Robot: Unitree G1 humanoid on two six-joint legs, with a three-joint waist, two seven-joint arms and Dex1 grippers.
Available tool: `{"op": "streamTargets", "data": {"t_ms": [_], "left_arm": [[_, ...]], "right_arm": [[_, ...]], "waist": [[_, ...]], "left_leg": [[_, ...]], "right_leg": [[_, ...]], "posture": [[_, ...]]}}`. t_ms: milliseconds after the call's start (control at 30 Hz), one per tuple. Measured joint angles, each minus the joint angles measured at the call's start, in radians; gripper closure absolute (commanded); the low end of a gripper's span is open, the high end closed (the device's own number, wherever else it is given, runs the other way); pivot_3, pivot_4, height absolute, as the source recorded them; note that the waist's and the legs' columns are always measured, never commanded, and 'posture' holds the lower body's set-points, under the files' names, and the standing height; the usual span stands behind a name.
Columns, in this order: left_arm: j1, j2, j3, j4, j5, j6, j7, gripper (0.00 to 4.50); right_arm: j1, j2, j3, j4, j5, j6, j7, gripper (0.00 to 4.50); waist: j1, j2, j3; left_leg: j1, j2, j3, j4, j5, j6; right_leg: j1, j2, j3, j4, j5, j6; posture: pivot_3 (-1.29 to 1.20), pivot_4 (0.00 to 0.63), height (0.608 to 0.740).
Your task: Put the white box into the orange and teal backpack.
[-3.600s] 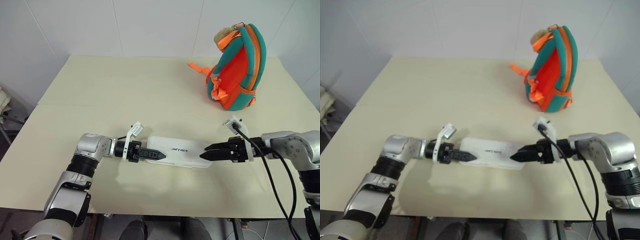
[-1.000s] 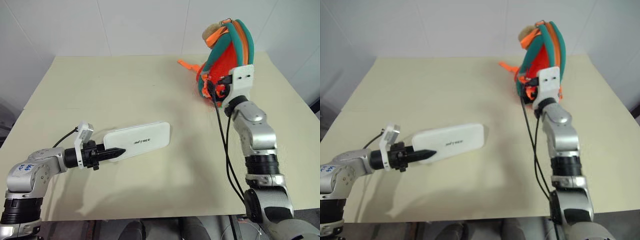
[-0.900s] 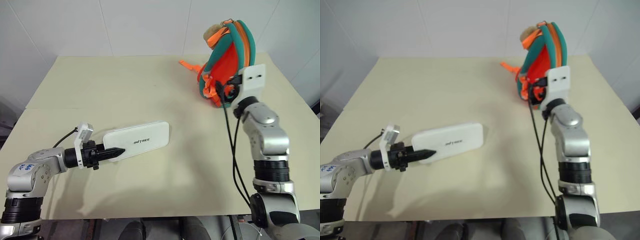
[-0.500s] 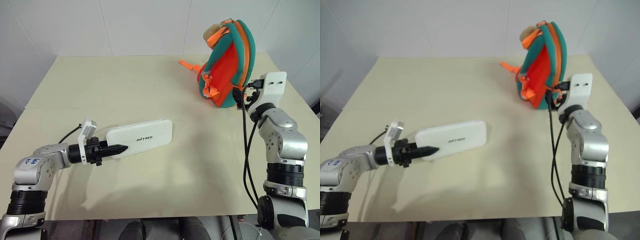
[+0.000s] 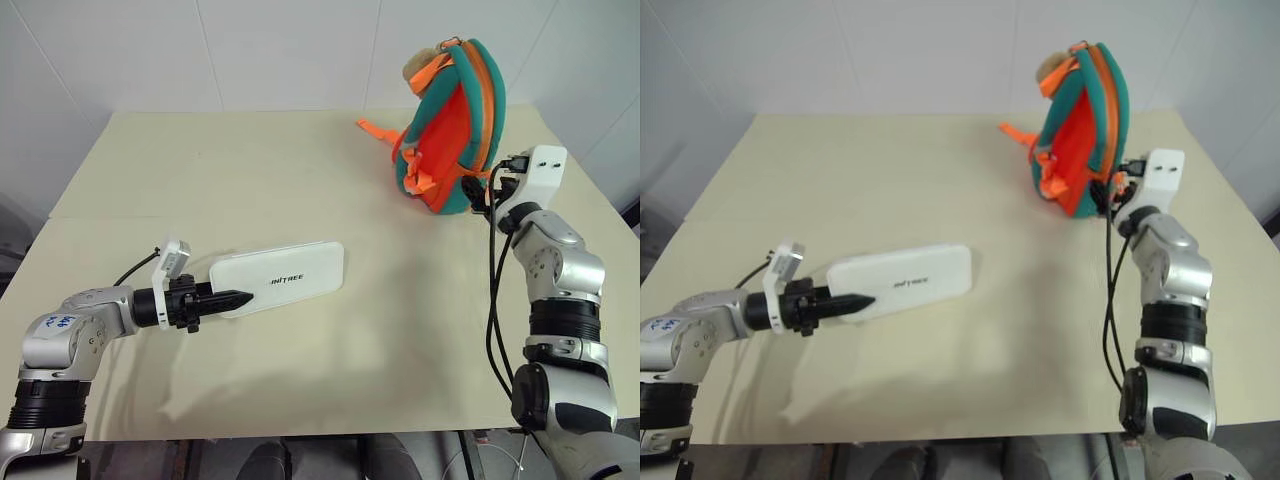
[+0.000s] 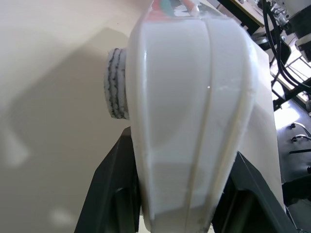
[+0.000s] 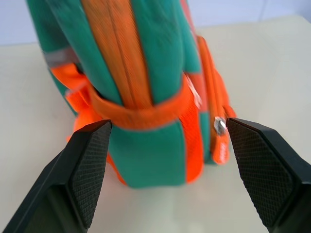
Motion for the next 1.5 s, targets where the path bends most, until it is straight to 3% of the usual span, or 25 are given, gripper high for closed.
{"op": "streamTargets", "data": {"t_ms": [333, 767, 867, 1133, 1200, 1500], "left_arm": [[0.001, 0.004, 0.001, 0.001, 0.000, 0.001, -0.001, 3.18], [-0.001, 0.003, 0.000, 0.004, 0.000, 0.000, -0.001, 3.18], [-0.001, 0.003, 0.000, 0.003, 0.000, 0.000, -0.001, 3.18], [0.002, 0.002, 0.001, 0.003, 0.000, 0.000, 0.000, 3.18], [0.002, 0.000, 0.001, 0.003, 0.000, 0.000, 0.000, 3.18], [-0.005, -0.003, 0.000, 0.010, 0.000, -0.002, -0.001, 3.18]], "right_arm": [[-0.079, 0.000, 0.063, 0.135, -0.043, -0.111, 0.037, 0.00], [-0.291, -0.017, 0.117, 0.636, -0.160, -0.433, 0.024, 0.00], [-0.308, -0.018, 0.116, 0.693, -0.167, -0.464, 0.023, 0.61], [-0.312, -0.013, 0.102, 0.715, -0.155, -0.477, 0.059, 3.24], [-0.312, -0.007, 0.089, 0.715, -0.140, -0.474, 0.064, 3.67], [-0.308, -0.005, 0.038, 0.698, -0.077, -0.408, 0.136, 3.68]], "waist": [[-0.002, 0.000, 0.000], [-0.024, 0.000, 0.000], [-0.025, 0.000, 0.000], [-0.025, 0.000, 0.000], [-0.025, 0.000, 0.000], [-0.025, 0.000, 0.000]], "left_leg": [[0.000, 0.000, 0.000, 0.000, 0.000, 0.000], [0.000, 0.000, 0.001, 0.000, 0.000, 0.000], [0.000, 0.000, 0.001, 0.000, 0.000, -0.001], [0.000, 0.000, 0.001, 0.000, 0.000, -0.001], [0.000, 0.000, 0.000, 0.000, 0.000, -0.001], [0.000, 0.000, 0.001, 0.000, 0.000, -0.001]], "right_leg": [[0.000, 0.000, 0.000, 0.000, 0.000, 0.000], [0.000, 0.000, 0.000, 0.000, 0.000, 0.000], [0.000, 0.000, 0.000, 0.000, 0.000, 0.000], [0.000, 0.000, 0.000, 0.000, 0.000, 0.000], [0.000, 0.000, 0.000, 0.000, 0.000, 0.000], [0.000, 0.000, 0.000, 0.000, 0.000, 0.000]], "posture": [[0.00, 0.150, 0.740], [0.00, 0.150, 0.740], [0.00, 0.150, 0.740], [0.00, 0.150, 0.740], [0.00, 0.150, 0.740], [0.00, 0.150, 0.740]]}}
